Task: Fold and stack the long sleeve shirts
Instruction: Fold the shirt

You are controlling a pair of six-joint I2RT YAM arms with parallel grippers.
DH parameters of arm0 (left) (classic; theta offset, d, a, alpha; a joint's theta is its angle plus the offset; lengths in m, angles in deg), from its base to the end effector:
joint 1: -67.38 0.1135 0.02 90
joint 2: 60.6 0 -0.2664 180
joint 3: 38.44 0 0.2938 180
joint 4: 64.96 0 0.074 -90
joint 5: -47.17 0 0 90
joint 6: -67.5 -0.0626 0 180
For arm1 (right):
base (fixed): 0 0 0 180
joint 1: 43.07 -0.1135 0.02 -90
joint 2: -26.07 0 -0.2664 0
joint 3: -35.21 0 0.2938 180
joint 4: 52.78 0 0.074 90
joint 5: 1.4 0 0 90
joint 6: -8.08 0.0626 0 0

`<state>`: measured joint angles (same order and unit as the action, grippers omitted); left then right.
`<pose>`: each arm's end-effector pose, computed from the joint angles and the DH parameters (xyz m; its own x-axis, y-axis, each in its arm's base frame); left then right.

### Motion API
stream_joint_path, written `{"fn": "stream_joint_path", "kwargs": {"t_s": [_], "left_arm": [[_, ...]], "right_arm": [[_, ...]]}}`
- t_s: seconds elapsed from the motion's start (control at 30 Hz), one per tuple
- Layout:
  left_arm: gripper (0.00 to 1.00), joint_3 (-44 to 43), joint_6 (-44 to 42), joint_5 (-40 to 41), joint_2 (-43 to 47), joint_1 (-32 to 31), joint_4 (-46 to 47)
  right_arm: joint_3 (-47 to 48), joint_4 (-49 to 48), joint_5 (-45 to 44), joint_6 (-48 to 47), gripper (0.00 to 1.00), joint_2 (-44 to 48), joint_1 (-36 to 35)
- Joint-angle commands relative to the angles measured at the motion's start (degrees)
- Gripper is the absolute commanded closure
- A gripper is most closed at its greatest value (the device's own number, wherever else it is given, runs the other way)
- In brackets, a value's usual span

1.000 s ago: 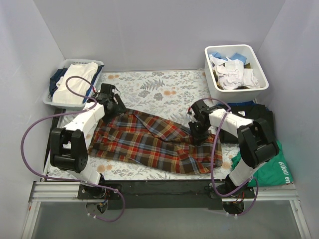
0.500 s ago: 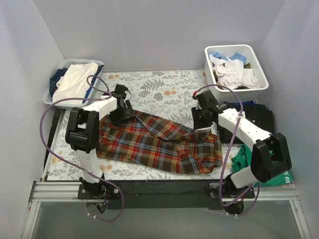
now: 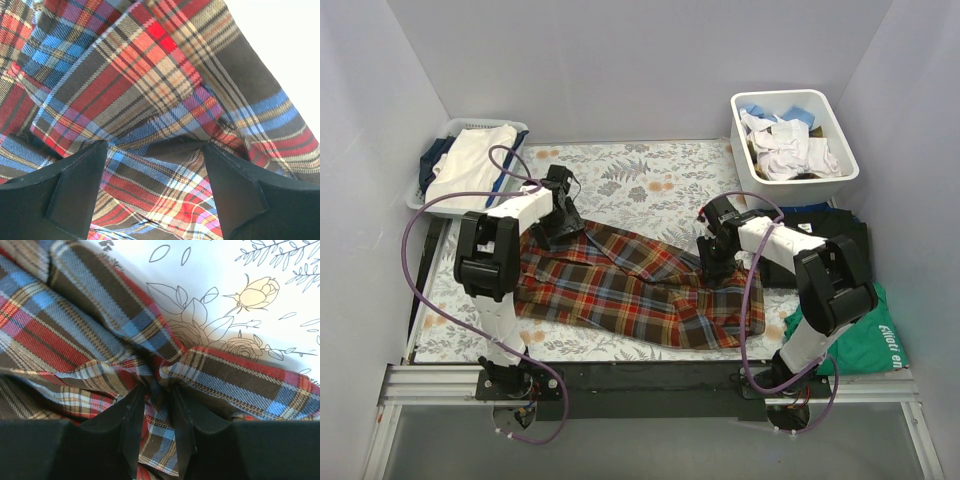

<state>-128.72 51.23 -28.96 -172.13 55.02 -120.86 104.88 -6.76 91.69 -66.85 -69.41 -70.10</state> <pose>0.4150 -0.0756 0.1234 -0.4163 -0.8628 -0.2867 -0.8706 0.4692 -0.1480 0.3125 0.1632 0.1211 -0.9391 -0.1877 -0.2878 -0.2326 0.9638 0.1305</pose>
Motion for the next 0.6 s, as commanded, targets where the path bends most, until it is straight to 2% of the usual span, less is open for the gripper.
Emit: {"fn": "stream_joint_path", "kwargs": {"t_s": [0.0, 0.4, 0.57], "left_arm": [[0.22, -2.09, 0.62, 3.19, -1.32, 3.48, -2.20], [0.21, -2.36, 0.01, 2.22, 4.73, 6.56, -2.99], [0.20, -5.17, -3.58, -3.05, 9.82, 6.47, -0.54]], "right_arm": [[2.39, 2.32, -2.30, 1.54, 0.65, -1.72, 0.66], [10.14, 5.48, -5.73, 1.54, 0.65, -0.67, 1.27], [10.84, 4.35, -6.96, 1.10, 0.66, 4.85, 1.27]]}}
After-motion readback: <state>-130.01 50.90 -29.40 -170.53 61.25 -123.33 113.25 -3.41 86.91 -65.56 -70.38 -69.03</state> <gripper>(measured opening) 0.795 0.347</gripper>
